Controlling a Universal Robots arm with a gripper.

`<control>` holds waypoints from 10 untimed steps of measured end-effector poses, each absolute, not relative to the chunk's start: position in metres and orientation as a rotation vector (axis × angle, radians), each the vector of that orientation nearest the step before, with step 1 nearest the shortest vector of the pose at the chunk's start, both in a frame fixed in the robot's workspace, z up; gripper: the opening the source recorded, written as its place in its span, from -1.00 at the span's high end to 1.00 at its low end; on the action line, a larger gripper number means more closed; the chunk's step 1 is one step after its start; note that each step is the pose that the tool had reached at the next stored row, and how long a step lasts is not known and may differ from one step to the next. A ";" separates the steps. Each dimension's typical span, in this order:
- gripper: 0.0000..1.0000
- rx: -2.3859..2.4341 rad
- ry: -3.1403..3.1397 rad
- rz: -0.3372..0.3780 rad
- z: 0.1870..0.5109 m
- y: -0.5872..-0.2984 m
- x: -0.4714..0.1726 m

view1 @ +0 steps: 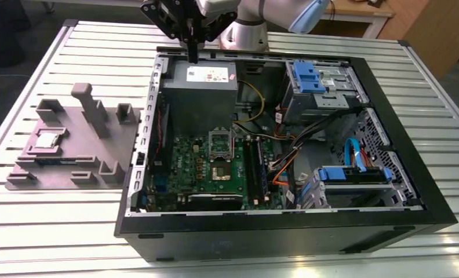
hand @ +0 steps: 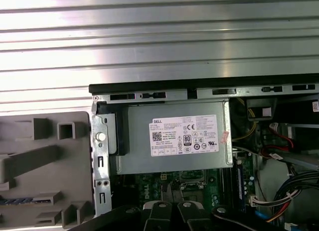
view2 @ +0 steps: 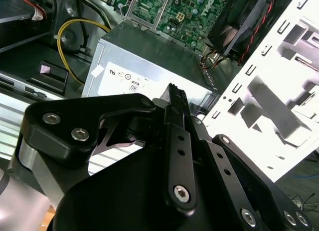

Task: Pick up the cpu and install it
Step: 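Reach for the cpu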

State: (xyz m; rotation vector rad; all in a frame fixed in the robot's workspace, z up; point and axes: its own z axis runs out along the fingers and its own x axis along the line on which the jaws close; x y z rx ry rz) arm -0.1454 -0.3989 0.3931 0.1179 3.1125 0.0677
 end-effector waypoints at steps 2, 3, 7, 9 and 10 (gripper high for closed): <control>0.80 0.118 3.112 0.068 0.393 -0.399 -0.146; 0.80 0.118 3.112 0.068 0.393 -0.399 -0.146; 0.80 0.118 3.113 0.068 0.393 -0.399 -0.149; 0.80 0.118 3.112 0.068 0.393 -0.399 -0.150; 0.80 0.118 3.112 0.068 0.393 -0.399 -0.151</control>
